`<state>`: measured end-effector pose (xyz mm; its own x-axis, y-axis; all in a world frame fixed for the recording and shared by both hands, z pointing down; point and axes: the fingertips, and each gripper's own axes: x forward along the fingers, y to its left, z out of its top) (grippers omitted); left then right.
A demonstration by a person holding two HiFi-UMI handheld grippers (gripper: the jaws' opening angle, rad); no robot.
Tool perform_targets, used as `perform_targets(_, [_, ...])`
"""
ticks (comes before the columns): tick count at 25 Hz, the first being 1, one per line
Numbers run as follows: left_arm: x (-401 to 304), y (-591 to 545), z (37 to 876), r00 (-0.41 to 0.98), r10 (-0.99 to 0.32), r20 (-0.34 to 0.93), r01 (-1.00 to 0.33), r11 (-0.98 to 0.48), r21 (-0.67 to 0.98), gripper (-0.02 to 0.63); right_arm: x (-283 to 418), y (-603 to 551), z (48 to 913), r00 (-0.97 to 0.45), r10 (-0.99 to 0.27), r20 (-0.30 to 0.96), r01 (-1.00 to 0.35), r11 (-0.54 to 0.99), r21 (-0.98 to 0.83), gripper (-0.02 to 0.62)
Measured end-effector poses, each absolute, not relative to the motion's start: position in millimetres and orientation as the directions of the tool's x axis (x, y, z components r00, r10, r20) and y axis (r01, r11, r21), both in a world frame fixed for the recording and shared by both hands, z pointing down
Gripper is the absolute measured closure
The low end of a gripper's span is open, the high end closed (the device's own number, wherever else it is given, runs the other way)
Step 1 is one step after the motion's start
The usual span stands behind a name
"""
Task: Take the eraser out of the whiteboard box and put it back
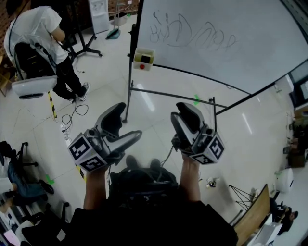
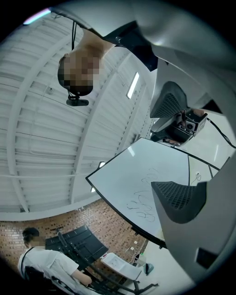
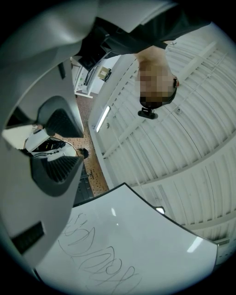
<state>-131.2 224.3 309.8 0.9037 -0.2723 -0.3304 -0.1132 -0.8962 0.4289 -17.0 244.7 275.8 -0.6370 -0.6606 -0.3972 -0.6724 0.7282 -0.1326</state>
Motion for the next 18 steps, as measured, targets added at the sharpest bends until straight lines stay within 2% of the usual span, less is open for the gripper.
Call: perform_targets(18, [-91.5, 254.0, 305.2, 0.892, -0.332, -0.308, -0.178, -0.883, 0.434, 0.176, 26.4, 276.0, 260.3, -0.647, -0.610, -0.456, -0.645, 0.758, -0.098, 0.453])
